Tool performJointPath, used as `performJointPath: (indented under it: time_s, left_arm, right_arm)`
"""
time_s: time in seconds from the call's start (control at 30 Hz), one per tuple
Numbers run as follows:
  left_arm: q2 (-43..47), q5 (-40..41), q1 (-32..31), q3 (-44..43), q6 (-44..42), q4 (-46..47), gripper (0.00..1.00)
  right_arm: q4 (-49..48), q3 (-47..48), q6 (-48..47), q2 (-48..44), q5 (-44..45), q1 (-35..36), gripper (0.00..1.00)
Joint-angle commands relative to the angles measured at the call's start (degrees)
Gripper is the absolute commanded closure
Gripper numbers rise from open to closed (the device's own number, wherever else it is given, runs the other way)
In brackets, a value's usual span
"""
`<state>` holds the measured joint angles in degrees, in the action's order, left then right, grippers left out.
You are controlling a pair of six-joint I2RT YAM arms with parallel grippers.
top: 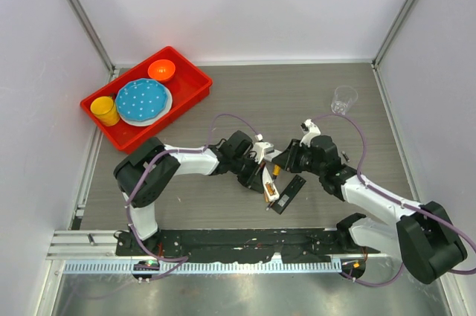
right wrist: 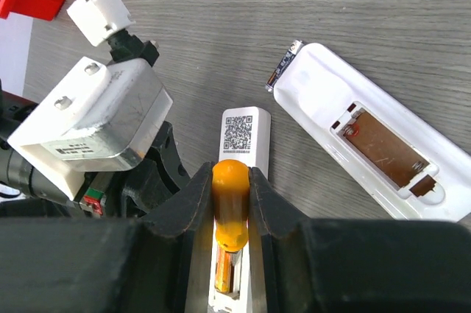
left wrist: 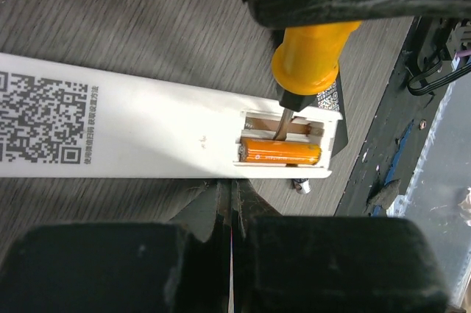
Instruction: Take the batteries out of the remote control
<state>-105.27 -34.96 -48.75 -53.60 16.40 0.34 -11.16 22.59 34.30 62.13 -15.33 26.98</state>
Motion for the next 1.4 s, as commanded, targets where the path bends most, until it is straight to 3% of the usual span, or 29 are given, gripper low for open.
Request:
performJointPath:
  time_s: [0.0,0.37,0.97,1.37]
  left_arm:
    - [-1.2,2.1,-0.3,-0.8,-0.3,0.0,1.00]
    - [-0.6,2.9,-0.2,-0.6,-0.4,-0.1,1.00]
    - [-0.9,1.9,-0.3,-1.0,-0.5,-0.2,1.00]
    - [-2.7,1.6,-0.2,-1.9,-0.2,-1.4,1.00]
  right_arm:
    - [-3.0,-1.0,-3.3,-2.2,1.2,1.1,0.99]
    - [-5.7,-3.4,-5.0,-6.7,3.7,2.2,0.99]
    - [-13.4,-7.4,6.3,-6.1,10.6,2.4,0.99]
    - [-18.7,-8.4,11.2,-5.1,8.7,2.4,0.99]
